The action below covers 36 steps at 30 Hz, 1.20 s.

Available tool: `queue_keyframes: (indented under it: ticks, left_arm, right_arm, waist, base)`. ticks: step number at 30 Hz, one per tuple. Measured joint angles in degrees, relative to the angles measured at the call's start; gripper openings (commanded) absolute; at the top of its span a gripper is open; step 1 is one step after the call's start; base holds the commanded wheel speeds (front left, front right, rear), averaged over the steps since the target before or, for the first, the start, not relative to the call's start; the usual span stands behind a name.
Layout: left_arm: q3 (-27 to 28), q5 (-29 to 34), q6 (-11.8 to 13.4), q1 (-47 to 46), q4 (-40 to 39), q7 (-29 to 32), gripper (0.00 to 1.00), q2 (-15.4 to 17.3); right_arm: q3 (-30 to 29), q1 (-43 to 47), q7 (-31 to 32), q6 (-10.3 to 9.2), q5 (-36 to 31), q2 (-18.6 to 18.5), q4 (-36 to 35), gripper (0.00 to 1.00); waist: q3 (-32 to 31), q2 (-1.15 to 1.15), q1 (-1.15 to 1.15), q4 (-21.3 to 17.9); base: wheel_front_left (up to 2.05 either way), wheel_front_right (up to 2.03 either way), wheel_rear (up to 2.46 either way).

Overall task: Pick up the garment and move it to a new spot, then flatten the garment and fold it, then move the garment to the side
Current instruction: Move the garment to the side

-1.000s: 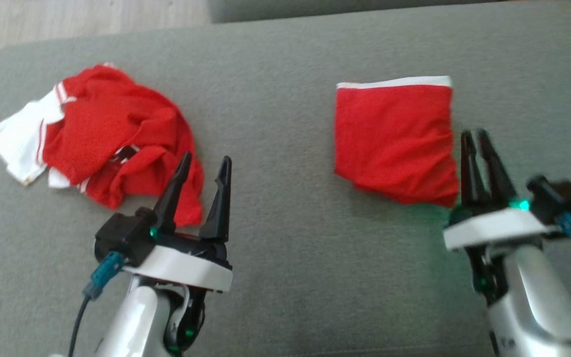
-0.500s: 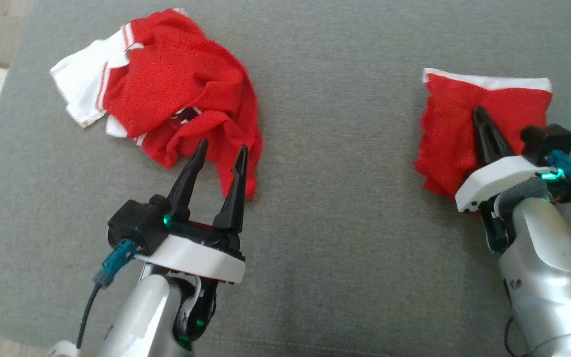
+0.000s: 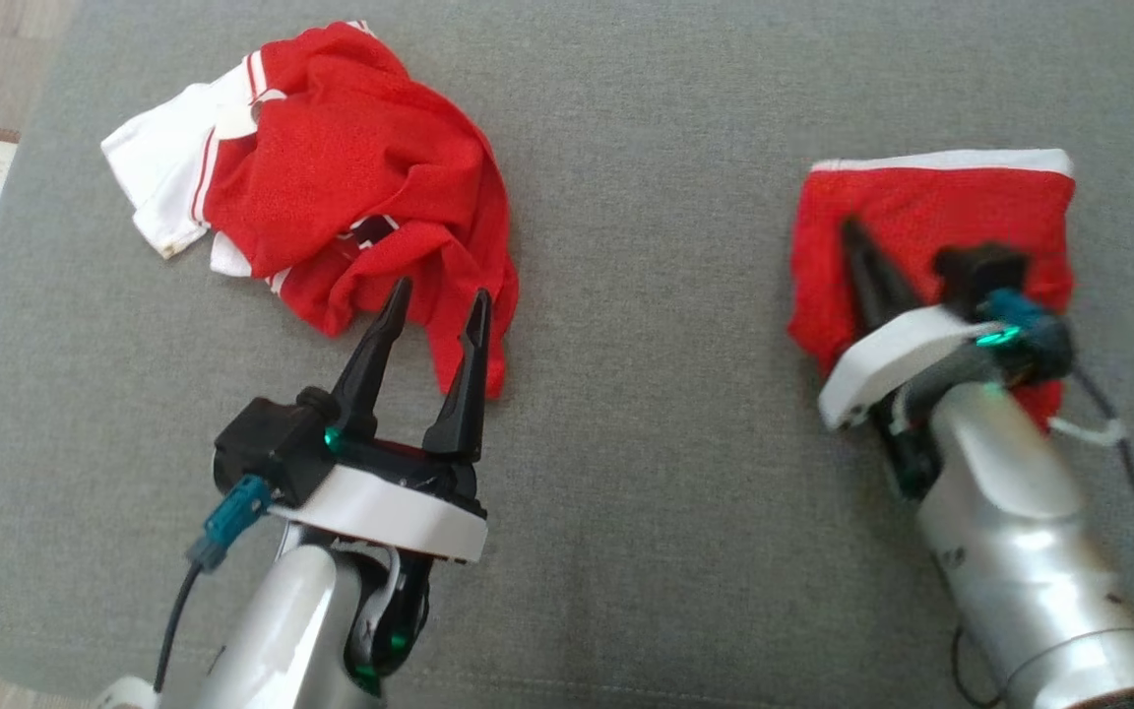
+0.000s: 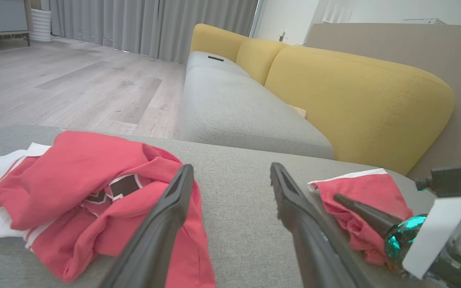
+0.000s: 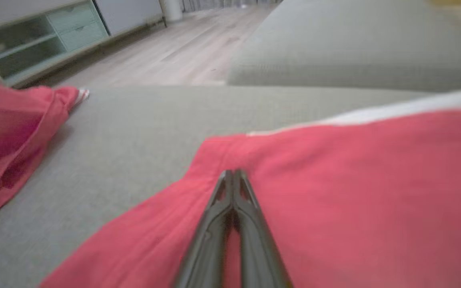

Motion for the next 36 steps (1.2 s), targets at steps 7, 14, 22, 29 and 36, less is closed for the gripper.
queue_keyframes:
  ticks: [7, 14, 22, 29, 36]
  left_arm:
    - [0.1, 0.0, 0.0, 0.0, 0.3, 0.0, 1.00, 0.0]
    - [0.4, 0.0, 0.0, 0.0, 0.3, 0.0, 1.00, 0.0]
    - [0.2, 0.1, -0.1, 0.0, 0.3, 0.0, 1.00, 0.0]
    - [0.5, 0.8, -0.6, 0.0, 0.7, 0.0, 1.00, 0.0]
    - [1.9, 0.8, -0.6, 0.1, 0.8, 0.0, 1.00, 0.0]
  right_arm:
    - [2.4, 0.0, 0.1, 0.00, 3.0, -0.8, 1.2, 0.00]
    - [-9.3, 0.0, -0.9, 0.00, 1.5, -5.3, -2.6, 0.00]
    - [-14.6, -0.1, -0.9, 0.00, -3.6, -3.9, 1.1, 0.00]
    - [-14.8, -2.7, -0.3, 0.00, -4.4, -3.0, 7.0, 0.00]
    - [-14.1, -1.6, -0.9, 0.00, -3.3, -1.7, 1.1, 1.00]
  waist:
    - [-0.5, 0.00, 0.00, -1.0]
    - [-0.9, 0.00, 0.00, -2.3]
    - [0.4, 0.00, 0.00, -2.8]
    - [0.4, 0.00, 0.00, -3.3]
    - [-1.8, 0.00, 0.00, -5.1]
  base:
    - [0.00, 0.00, 0.00]
    - [0.00, 0.00, 0.00]
    - [0.00, 0.00, 0.00]
    - [0.00, 0.00, 0.00]
    - [0.00, 0.00, 0.00]
